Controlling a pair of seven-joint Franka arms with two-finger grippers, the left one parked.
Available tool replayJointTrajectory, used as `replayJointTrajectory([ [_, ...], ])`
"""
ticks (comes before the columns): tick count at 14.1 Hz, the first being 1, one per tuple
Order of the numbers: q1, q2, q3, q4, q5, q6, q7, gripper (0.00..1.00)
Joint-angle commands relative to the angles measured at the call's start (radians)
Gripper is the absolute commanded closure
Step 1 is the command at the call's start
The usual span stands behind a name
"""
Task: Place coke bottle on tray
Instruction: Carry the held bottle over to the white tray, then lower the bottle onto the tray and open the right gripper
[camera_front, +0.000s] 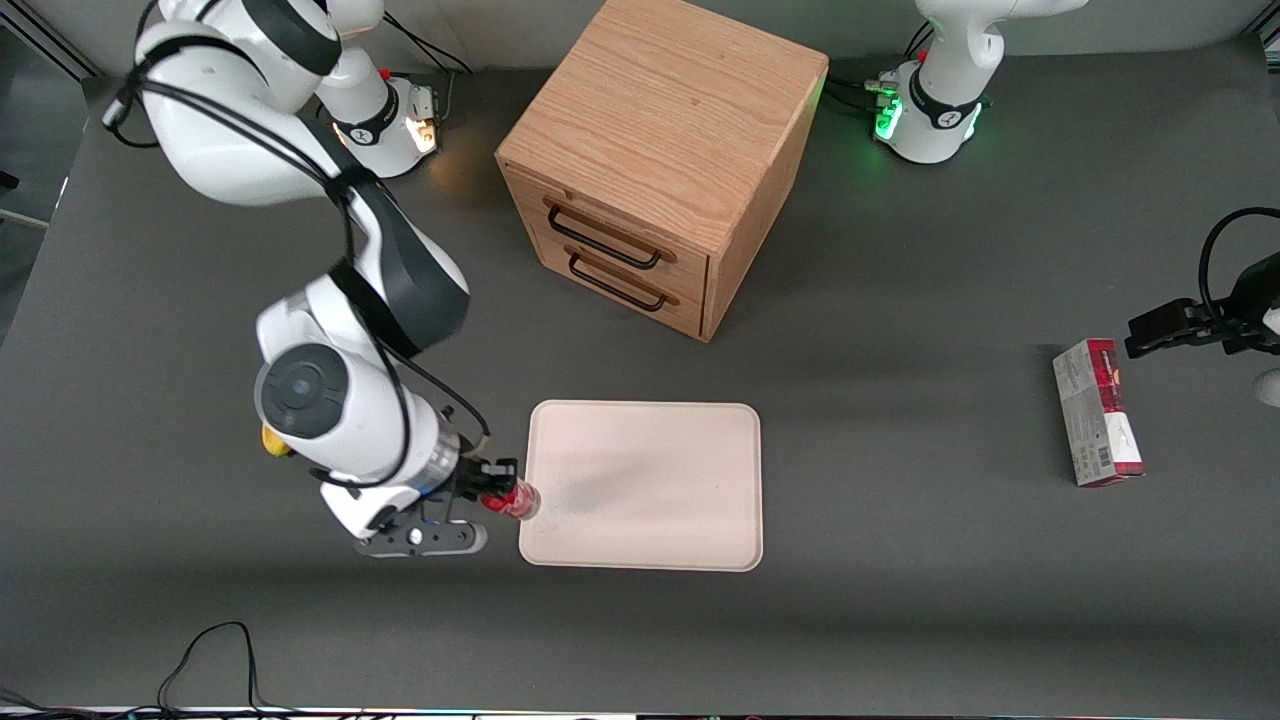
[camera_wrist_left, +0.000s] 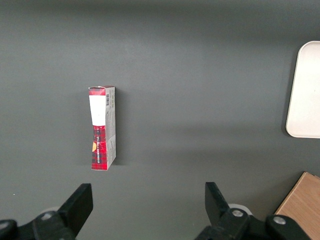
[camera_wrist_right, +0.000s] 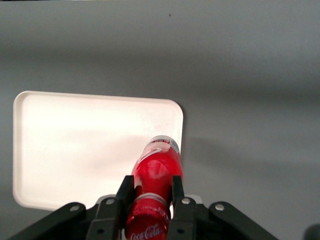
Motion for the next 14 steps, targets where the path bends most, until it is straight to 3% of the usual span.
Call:
replayJointTrajectory([
  [1,0.011,0.081,0.041,0.062,-0.071,0.073,0.01,1.0],
  [9,0.018,0.141,0.036,0.02,-0.123,0.161,-0.005,1.0],
  [10,0.02,0.142,0.035,0.013,-0.125,0.171,0.001,0.47],
  [11,0.02,0.141,0.035,-0.001,-0.126,0.19,0.009,0.23],
  [12,0.02,0.141,0.033,-0.004,-0.126,0.193,0.01,0.18],
  [13,0.018,0.141,0.033,-0.004,-0.128,0.193,0.01,0.0],
  [14,0.02,0.139,0.033,-0.003,-0.128,0.193,0.009,0.0],
])
